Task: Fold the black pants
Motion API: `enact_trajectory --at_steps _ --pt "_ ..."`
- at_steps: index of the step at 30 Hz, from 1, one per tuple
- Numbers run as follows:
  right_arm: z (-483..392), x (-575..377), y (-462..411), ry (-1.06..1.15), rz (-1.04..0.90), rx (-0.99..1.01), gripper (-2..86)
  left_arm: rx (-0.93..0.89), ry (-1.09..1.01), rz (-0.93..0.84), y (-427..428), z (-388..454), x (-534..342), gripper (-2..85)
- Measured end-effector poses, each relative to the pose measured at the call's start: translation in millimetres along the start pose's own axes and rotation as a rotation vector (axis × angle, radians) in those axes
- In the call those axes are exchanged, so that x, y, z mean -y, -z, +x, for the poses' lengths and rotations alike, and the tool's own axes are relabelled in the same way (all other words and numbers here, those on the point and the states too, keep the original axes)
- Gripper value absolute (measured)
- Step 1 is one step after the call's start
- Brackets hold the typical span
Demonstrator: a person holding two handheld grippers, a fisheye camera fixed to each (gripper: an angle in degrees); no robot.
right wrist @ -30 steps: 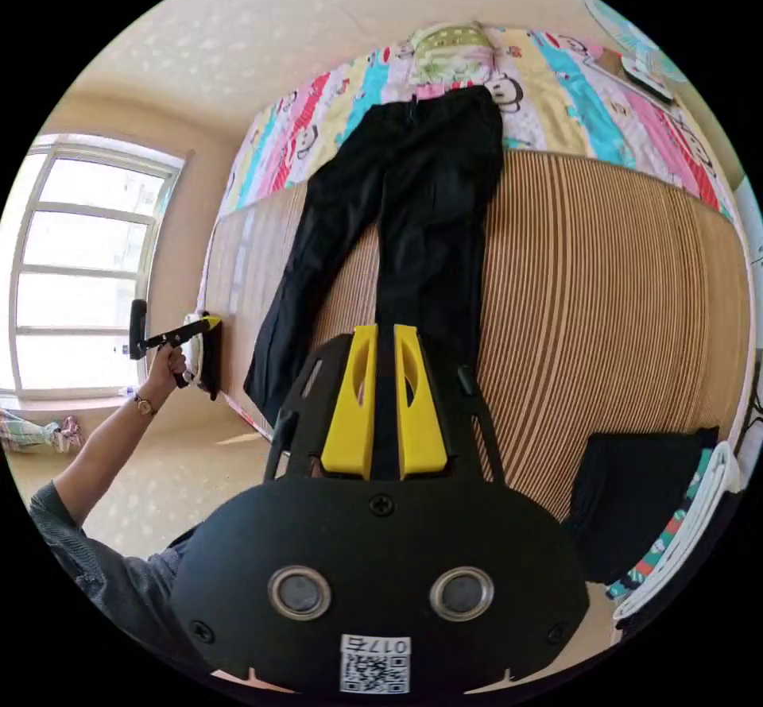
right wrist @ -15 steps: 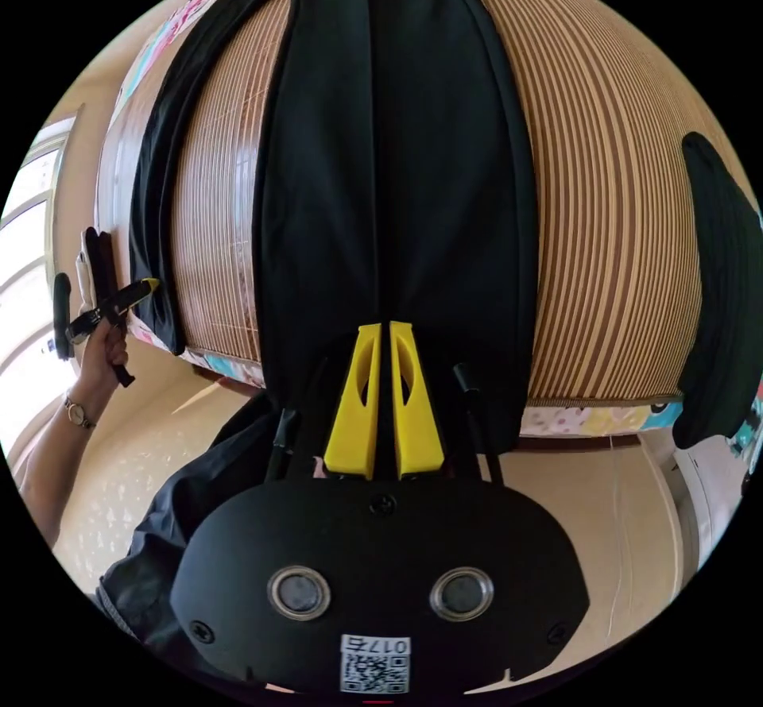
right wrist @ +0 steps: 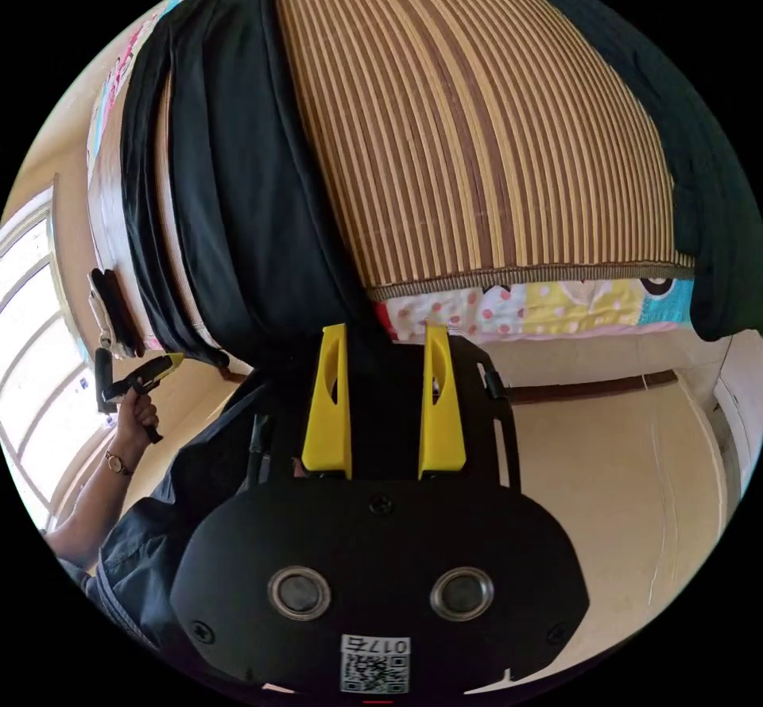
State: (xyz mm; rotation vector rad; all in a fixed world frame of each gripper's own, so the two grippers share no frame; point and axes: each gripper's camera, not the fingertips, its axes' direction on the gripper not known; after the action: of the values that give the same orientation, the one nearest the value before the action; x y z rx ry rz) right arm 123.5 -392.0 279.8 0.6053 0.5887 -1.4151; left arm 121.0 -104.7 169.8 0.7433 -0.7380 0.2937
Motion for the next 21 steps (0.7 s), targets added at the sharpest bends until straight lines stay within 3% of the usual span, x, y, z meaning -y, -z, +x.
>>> enact_trajectory --at_steps 3,7,11,14,19,21 --pt "30.1 -0.8 -5.2 0.043 -0.094 0.163 7.7 -0.042 -0.032 0.032 13.0 -8.1 -9.1 4.9" --pt "54.6 -30.7 38.9 0.09 -0.046 0.255 3.6 -0.131 -0.193 0.021 25.9 19.1 -12.7 5.2" --pt "35.4 -74.2 111.3 0.34 -0.031 0.423 2.8 -0.253 -0.443 0.0 45.9 97.9 -19.8 5.8" --pt "12.9 -90.8 156.8 0.507 -0.025 0.434 2.7 -0.279 -0.607 -0.014 61.0 163.0 -29.5 8.7" --pt "-19.0 -87.6 196.1 0.729 -0.052 0.49 2.6 -0.269 -0.72 -0.089 82.6 221.1 -21.6 17.5" --pt "-25.9 -82.0 202.1 0.804 -0.079 0.53 2.7 -0.109 -0.707 -0.114 87.0 228.5 -21.4 14.9"
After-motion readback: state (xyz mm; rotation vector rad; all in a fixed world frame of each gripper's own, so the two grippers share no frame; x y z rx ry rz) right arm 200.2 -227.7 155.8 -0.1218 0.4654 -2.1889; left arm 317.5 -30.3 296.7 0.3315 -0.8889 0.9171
